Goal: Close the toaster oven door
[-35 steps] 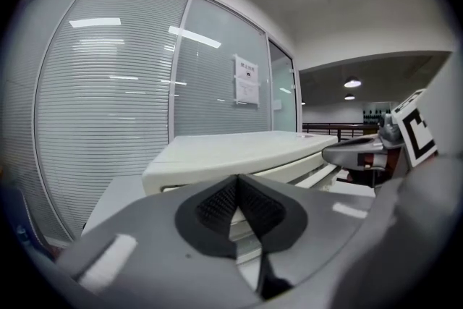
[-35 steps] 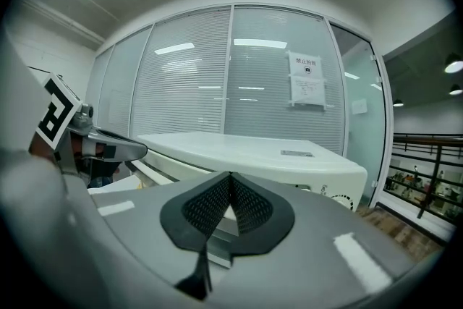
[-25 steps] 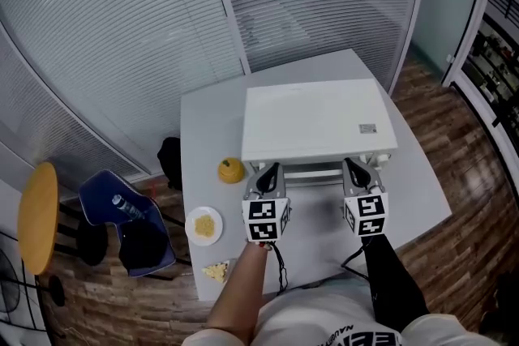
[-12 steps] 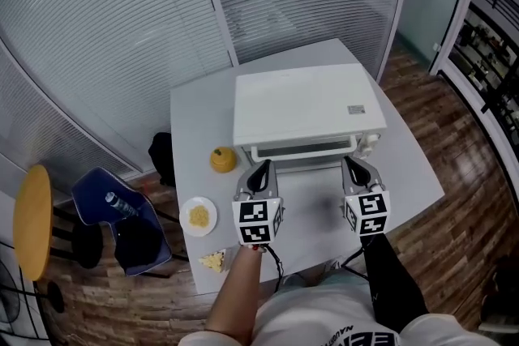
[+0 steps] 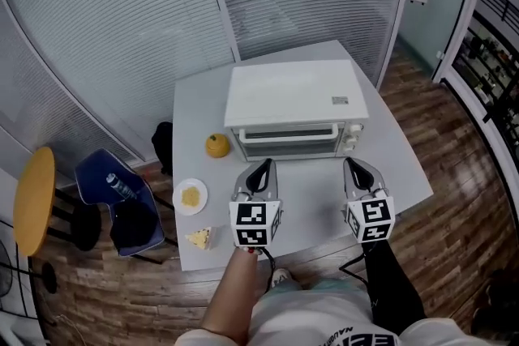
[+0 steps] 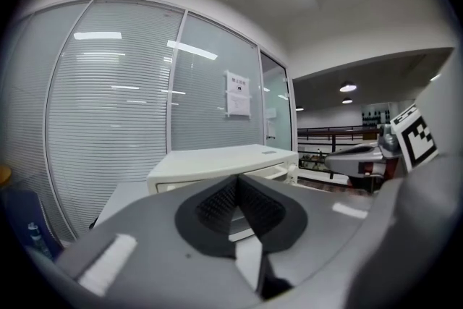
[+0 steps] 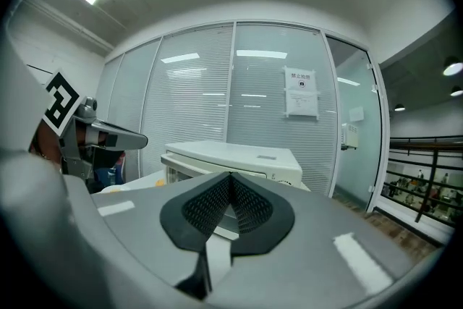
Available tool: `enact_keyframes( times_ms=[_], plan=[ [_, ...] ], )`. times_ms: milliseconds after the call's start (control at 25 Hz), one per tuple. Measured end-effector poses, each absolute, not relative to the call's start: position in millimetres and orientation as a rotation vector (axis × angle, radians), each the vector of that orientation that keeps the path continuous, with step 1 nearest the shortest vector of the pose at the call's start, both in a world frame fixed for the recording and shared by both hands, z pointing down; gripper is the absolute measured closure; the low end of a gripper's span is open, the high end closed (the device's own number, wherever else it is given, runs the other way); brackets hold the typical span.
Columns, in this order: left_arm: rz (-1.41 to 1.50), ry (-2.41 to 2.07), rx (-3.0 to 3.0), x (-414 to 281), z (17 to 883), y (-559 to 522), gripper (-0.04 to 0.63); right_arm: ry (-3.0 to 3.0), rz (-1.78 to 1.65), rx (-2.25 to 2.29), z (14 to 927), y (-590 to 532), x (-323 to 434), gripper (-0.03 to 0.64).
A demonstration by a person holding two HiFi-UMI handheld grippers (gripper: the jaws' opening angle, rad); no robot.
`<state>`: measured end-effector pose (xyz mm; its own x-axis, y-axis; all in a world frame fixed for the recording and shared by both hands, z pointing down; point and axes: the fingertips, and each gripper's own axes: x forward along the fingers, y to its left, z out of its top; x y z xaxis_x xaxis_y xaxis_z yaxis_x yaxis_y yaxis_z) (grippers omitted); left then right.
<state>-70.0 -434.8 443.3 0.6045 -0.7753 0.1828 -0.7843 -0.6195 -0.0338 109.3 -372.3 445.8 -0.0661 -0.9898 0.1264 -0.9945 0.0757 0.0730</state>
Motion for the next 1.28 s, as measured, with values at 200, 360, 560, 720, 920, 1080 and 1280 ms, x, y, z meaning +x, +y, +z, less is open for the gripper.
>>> enact_keyframes(
  times_ms=[200,360,560,720,920,1080,1280],
  plan=[
    [0.266,-1.422,2.762,-55,430,-390,0.541,-2.287,0.011,2.006,427,-337,118,0.614],
    [0.265,-1.474,2.743,-47,433,-348,0.541,-2.345,-0.003,1.964,423,-302,124,0.614],
    [0.248,-1.525,2.739,-40,429,-306,0.541,-2.392,-0.021,1.948,423,-267,130,0.614],
    [0.237,-1.554,2.743,-40,422,-285,0.541,-2.396,-0.060,1.930,420,-252,132,0.614],
    [0.233,-1.591,2.752,-42,413,-269,0.541,-2.372,-0.112,1.907,416,-239,133,0.614],
    [0.224,-1.609,2.749,-43,407,-263,0.541,-2.394,-0.112,1.896,415,-234,132,0.614],
    [0.225,-1.588,2.758,-40,413,-261,0.541,-2.406,-0.128,1.896,410,-232,133,0.614]
  ],
)
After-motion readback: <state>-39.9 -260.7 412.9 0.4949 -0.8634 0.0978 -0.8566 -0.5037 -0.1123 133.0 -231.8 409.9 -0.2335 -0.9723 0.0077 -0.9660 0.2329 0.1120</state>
